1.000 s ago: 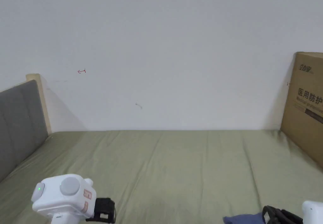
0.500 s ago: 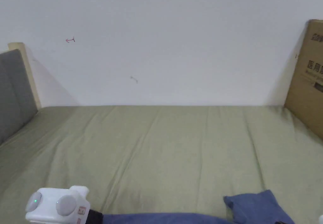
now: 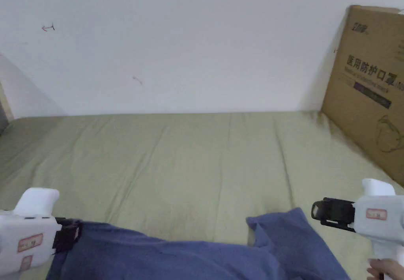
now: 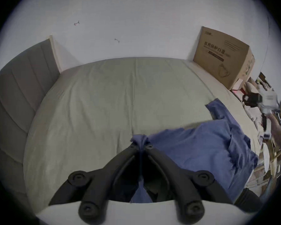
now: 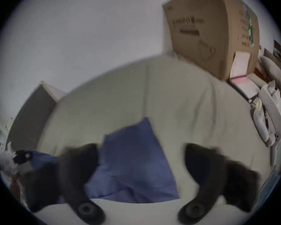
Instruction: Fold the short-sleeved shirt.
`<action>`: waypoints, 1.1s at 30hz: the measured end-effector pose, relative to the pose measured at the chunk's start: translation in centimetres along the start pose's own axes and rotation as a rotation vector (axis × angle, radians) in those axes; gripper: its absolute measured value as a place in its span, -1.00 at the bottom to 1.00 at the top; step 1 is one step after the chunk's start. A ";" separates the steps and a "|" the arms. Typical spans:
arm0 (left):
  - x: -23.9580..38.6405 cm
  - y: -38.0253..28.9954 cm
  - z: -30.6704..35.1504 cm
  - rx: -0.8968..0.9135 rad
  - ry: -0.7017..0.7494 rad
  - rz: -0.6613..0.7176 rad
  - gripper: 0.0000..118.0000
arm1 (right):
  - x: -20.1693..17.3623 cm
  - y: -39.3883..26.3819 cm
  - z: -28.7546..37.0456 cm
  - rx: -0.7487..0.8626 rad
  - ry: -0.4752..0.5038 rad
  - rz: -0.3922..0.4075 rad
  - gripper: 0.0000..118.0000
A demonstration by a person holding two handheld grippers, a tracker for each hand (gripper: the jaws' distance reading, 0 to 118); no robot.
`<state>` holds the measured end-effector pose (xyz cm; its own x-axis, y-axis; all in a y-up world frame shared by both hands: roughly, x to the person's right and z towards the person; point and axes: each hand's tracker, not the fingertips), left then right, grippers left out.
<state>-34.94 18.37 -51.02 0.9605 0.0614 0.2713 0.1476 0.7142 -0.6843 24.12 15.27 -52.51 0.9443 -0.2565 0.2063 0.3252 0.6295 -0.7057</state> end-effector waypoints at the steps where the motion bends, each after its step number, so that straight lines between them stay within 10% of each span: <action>1: 0.3 -0.2 0.5 0.012 0.013 -0.013 -0.97 | 0.7 0.5 -1.4 -0.054 -0.011 -0.018 0.93; 5: 0.7 -0.2 1.3 0.036 0.036 -0.024 -0.97 | 2.3 1.5 -6.5 -0.265 -0.064 -0.014 0.93; 9: 0.4 -0.4 1.0 0.028 0.024 0.024 -0.97 | 1.2 0.0 -9.3 -0.360 -0.133 0.153 0.81; 15: -0.5 -1.1 -0.3 -0.013 0.044 0.038 -0.97 | -0.9 -1.0 -10.5 -0.399 -0.020 0.147 0.51; 18: -0.7 -1.5 -0.8 -0.034 0.054 0.045 -0.97 | -1.8 -2.0 -9.8 -0.378 -0.115 0.240 0.10; 21: -0.9 -1.7 -1.1 -0.048 0.060 0.045 -0.97 | -1.2 -2.0 -8.4 -0.325 -0.047 0.169 -1.00; 33: -0.4 -0.3 4.5 0.041 0.039 0.087 -0.97 | -1.4 -0.2 5.8 -0.038 0.095 0.139 -1.00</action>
<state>-36.41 21.27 -47.80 0.9778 0.0982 0.1853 0.0541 0.7355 -0.6753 23.00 19.76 -48.67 0.9704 -0.2381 0.0414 0.1880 0.6363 -0.7482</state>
